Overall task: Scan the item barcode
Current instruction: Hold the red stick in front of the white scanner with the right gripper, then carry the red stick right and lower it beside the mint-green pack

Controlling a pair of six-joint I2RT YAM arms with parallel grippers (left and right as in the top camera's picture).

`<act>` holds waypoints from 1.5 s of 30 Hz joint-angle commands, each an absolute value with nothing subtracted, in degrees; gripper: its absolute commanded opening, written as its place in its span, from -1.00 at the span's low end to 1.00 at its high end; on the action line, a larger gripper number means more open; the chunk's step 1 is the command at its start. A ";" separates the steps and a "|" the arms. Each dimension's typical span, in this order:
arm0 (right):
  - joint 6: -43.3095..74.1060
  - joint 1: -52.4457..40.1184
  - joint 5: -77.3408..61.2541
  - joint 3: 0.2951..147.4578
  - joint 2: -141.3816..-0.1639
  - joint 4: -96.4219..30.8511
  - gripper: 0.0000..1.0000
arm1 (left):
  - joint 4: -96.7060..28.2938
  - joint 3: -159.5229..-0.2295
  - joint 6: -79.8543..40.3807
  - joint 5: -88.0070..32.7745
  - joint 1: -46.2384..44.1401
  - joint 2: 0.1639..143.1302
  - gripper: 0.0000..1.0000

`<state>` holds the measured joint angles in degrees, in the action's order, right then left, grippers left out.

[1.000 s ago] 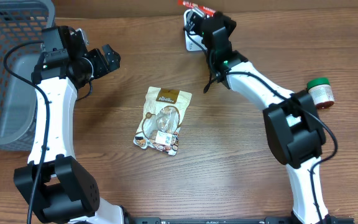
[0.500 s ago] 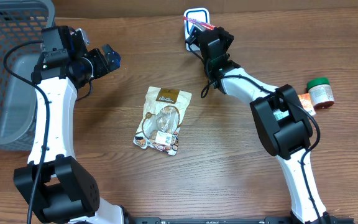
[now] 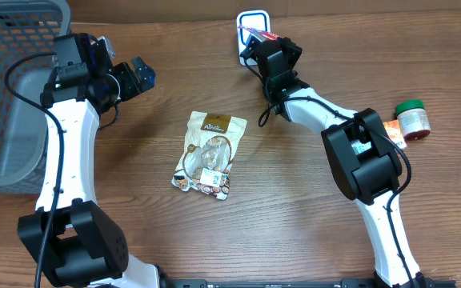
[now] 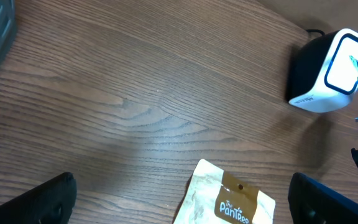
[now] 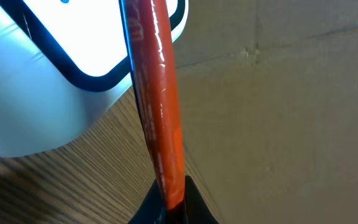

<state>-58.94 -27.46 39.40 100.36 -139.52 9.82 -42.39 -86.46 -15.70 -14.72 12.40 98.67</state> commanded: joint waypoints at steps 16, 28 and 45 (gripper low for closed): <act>-54.43 -27.38 41.30 101.32 -140.29 7.60 -0.93 | -42.41 -86.28 -14.81 -14.55 12.25 99.11 1.00; -55.40 -28.67 44.99 101.32 -138.89 17.61 -0.93 | -42.41 -86.28 -14.81 -14.55 12.25 99.11 1.00; -17.82 -31.94 37.36 101.32 -110.45 -17.80 -0.93 | -42.41 -86.28 -14.81 -14.55 12.25 99.11 1.00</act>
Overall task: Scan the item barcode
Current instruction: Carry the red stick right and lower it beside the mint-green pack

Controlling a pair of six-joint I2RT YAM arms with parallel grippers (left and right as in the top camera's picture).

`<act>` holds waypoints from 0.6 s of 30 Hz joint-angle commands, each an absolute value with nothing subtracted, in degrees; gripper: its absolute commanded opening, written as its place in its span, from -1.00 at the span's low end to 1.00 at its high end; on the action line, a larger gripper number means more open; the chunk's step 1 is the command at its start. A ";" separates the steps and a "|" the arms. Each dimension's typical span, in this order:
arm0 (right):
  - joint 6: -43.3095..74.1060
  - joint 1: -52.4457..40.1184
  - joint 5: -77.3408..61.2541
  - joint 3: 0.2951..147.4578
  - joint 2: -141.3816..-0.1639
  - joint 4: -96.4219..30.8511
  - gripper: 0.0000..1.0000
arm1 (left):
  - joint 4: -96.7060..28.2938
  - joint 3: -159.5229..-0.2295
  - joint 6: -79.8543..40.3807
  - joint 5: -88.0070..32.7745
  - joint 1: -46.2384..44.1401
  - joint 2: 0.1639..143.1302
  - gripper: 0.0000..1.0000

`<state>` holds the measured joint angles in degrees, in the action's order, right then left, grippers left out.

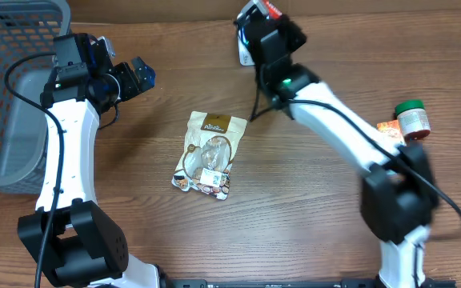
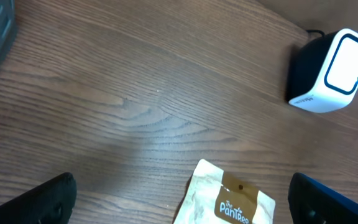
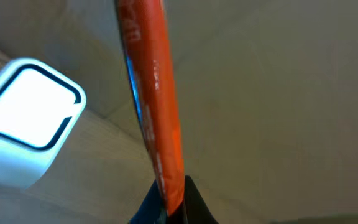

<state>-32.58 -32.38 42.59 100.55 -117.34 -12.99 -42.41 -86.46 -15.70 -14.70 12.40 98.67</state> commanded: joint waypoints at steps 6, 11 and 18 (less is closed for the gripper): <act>0.89 -28.84 23.75 101.32 -100.42 -43.72 -0.93 | -42.41 -86.28 -14.81 -14.55 12.25 99.11 1.00; 6.04 -23.79 13.91 101.32 -97.60 -64.36 -0.92 | -42.39 -86.28 -14.81 -14.55 12.25 99.11 1.00; 5.91 -15.97 1.83 95.20 -97.95 -79.79 -0.93 | -42.41 -86.28 -14.81 -14.55 12.25 99.11 0.99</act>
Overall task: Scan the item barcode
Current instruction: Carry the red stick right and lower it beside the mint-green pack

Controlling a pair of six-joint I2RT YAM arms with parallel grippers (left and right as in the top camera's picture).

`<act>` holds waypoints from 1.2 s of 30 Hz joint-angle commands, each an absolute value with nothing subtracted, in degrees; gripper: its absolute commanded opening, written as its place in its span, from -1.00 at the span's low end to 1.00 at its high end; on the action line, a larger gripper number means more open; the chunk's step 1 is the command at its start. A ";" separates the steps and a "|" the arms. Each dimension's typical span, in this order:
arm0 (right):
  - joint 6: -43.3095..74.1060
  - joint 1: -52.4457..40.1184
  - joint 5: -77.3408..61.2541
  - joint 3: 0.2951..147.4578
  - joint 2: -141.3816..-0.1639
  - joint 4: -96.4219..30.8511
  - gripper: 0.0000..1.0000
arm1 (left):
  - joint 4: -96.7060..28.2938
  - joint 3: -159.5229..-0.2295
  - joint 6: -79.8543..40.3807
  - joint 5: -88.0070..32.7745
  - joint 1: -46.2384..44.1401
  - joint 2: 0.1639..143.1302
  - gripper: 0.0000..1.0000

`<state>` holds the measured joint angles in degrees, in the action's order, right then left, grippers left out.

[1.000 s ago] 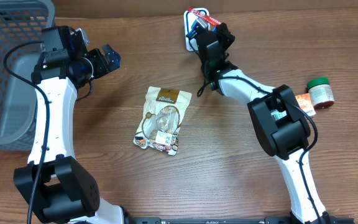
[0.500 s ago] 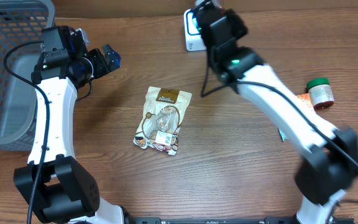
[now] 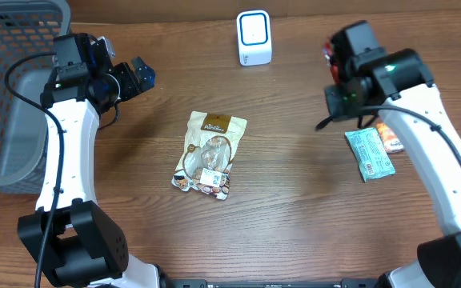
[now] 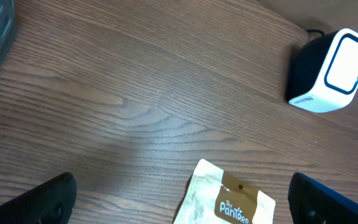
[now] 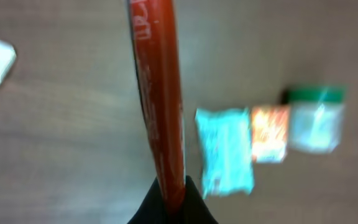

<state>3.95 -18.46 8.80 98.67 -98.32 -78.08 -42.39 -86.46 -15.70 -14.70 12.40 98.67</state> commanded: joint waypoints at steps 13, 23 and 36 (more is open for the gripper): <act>5.87 -9.26 3.79 76.18 -97.95 -68.95 -0.93 | -42.41 -86.28 -14.81 -14.55 12.25 99.11 0.99; 5.78 -9.19 12.14 71.09 -97.95 -66.94 -0.93 | -42.41 -86.28 -14.81 -14.55 12.25 99.11 0.99; 5.56 -9.19 14.28 67.66 -97.95 -64.69 -0.93 | -42.41 -86.28 -14.81 -14.55 12.25 99.11 1.00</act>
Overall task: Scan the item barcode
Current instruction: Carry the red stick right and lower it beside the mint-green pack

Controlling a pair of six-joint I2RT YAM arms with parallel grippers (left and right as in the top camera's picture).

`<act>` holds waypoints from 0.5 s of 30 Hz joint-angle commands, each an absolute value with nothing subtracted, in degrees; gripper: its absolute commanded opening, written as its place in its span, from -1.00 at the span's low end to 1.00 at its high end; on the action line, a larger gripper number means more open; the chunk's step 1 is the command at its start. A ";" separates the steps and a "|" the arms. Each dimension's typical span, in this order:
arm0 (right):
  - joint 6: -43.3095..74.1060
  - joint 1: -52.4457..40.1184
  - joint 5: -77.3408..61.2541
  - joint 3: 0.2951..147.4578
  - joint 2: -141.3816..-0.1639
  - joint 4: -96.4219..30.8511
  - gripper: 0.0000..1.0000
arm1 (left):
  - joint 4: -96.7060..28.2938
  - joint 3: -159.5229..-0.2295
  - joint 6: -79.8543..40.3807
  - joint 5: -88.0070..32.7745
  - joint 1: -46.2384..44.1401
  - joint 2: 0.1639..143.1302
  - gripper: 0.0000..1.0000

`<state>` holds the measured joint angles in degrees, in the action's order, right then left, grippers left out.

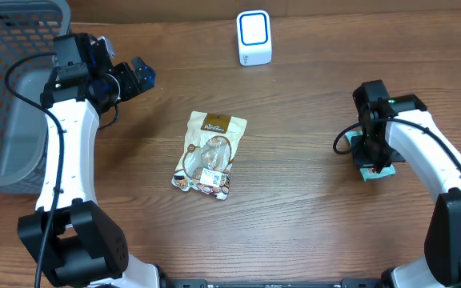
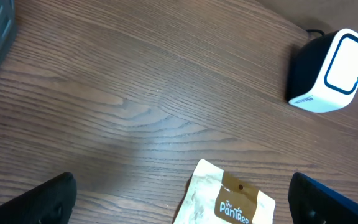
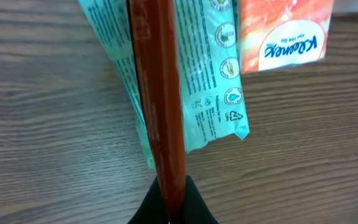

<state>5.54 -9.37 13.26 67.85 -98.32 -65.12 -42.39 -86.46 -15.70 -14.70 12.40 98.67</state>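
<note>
The white barcode scanner (image 1: 254, 37) stands at the back middle of the table, its lit window showing in the left wrist view (image 2: 332, 70). My right gripper (image 1: 370, 142) is far from it at the right side, shut on a thin red packet (image 3: 160, 118) seen edge-on. The red packet hangs low over a teal packet (image 3: 197, 68); whether they touch cannot be told. My left gripper (image 1: 137, 76) hovers open at the back left, its dark fingers (image 2: 39, 199) wide apart with nothing between them.
A beige and brown Pantree pouch (image 1: 210, 154) lies mid-table, its top showing in the left wrist view (image 2: 229, 199). An orange packet (image 3: 284, 31) lies beside the teal packet (image 1: 377, 170). A grey mesh basket (image 1: 6, 88) takes the left edge.
My right gripper, still shut on the red packet, has moved from higher up at the back right to a low spot right over the teal packet. The left arm has not moved.
My right gripper first held the red packet right in front of the scanner's lit window. Then it held it farther back from the scanner, then over the table's right side above the teal packet. Now it holds it low over that packet.
</note>
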 commanded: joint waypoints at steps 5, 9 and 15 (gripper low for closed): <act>5.58 -9.19 14.31 67.66 -97.95 -64.79 -0.92 | -42.41 -86.28 -14.81 -14.55 12.25 99.11 1.00; 5.58 -9.19 14.31 67.66 -97.95 -64.97 -0.84 | -42.41 -86.28 -14.81 -14.55 12.25 99.11 1.00; 5.58 -9.19 14.31 67.66 -97.95 -65.25 -0.71 | -42.41 -86.28 -14.81 -14.55 12.25 99.11 0.99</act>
